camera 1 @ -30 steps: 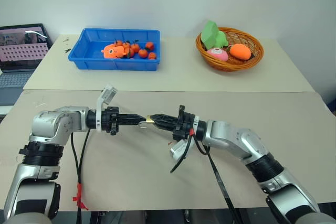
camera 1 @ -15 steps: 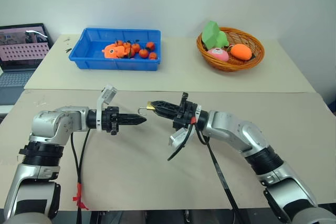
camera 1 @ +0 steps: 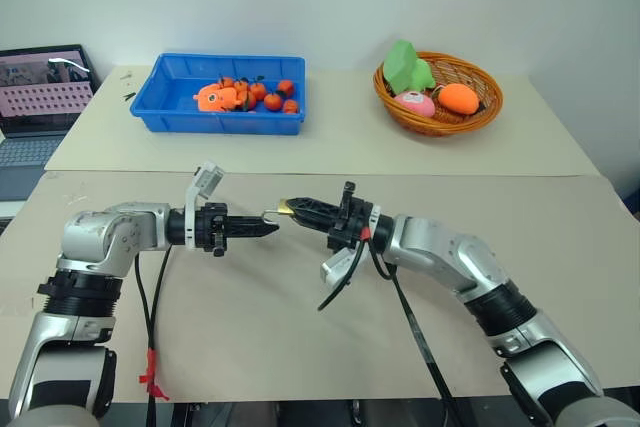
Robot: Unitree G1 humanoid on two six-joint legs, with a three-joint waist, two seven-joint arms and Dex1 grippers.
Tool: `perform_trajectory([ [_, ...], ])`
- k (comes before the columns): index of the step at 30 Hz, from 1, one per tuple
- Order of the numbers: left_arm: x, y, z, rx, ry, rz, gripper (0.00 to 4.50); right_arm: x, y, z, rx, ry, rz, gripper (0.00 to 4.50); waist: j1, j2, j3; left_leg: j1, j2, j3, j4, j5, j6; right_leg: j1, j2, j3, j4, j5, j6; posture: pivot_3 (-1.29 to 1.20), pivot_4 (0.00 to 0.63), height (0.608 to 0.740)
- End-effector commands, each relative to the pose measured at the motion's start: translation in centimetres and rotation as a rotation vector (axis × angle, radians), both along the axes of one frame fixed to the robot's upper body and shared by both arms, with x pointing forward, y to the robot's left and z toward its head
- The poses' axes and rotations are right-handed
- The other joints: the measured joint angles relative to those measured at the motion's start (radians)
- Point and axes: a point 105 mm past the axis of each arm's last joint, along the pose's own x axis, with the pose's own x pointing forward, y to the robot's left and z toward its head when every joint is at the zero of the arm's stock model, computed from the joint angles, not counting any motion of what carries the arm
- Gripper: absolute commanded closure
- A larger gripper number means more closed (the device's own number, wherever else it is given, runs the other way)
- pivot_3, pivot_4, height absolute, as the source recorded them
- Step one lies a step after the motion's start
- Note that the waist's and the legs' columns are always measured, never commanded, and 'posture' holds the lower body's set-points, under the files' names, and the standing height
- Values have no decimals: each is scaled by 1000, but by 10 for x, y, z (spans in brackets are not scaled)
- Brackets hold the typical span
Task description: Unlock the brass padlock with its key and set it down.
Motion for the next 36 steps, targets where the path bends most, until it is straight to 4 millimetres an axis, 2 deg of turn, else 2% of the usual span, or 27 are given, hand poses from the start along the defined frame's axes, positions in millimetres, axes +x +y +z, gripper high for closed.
perform_trajectory([
  [1,0,-3,17,-21,-70,-16,4465,1,0,8,48,-11,0,4390,0,0,0,0,0,0,0,0,0,0,0,0,0,0,0,0,150,740],
  [11,0,-3,19,-23,-73,-13,4465,13,-3,8,62,-6,-31,4390,0,0,0,0,0,0,0,0,0,0,0,0,0,0,0,0,150,740],
  [14,1,-2,19,-20,-72,-9,4465,13,-5,12,69,-13,-34,4390,0,0,0,0,0,0,0,0,0,0,0,0,0,0,0,0,150,740],
  [17,1,1,16,-12,-70,-3,4465,16,-10,25,97,-23,-57,4390,0,0,0,0,0,0,0,0,0,0,0,0,0,0,0,0,150,740],
  [20,0,4,13,25,-122,2,4465,16,-16,30,105,-12,-74,4390,0,0,0,0,0,0,0,0,0,0,0,0,0,0,0,0,150,740],
  [28,-30,3,26,215,-407,-185,4465,-7,-32,-30,14,329,-113,4390,2,0,0,0,0,0,-2,0,0,0,0,0,-2,0,0,0,150,740],
  [36,-60,-11,31,225,-434,-315,4465,-12,-30,-45,-101,378,-110,4390,0,0,0,1,1,1,-1,0,0,1,1,1,-1,0,0,0,150,740],
])
